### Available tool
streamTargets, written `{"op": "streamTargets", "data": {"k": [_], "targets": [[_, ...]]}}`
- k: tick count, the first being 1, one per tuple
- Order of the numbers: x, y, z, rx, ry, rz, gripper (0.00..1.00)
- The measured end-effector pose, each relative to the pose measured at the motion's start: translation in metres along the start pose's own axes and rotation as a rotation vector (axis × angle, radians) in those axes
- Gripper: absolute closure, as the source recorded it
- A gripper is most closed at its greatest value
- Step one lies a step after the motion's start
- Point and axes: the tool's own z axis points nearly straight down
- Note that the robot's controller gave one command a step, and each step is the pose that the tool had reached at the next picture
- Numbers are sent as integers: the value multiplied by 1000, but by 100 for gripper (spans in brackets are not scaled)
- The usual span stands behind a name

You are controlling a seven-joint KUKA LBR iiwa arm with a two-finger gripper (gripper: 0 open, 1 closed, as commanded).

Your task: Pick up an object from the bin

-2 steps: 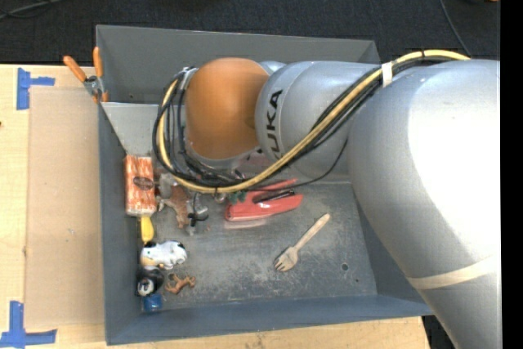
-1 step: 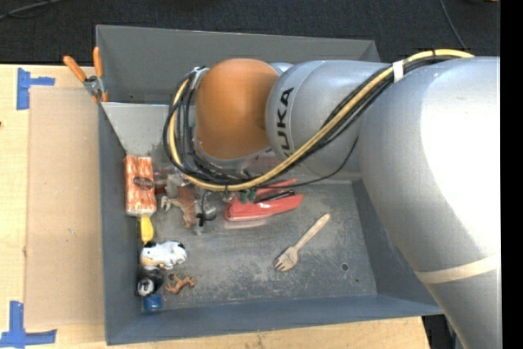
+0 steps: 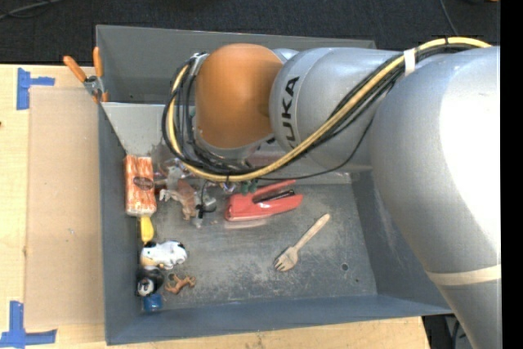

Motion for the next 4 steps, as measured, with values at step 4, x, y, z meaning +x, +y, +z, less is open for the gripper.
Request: {"op": "streamTargets", "data": {"k": [4], "targets": [[33,-70,-68,-1,-6,-395,100]]}}
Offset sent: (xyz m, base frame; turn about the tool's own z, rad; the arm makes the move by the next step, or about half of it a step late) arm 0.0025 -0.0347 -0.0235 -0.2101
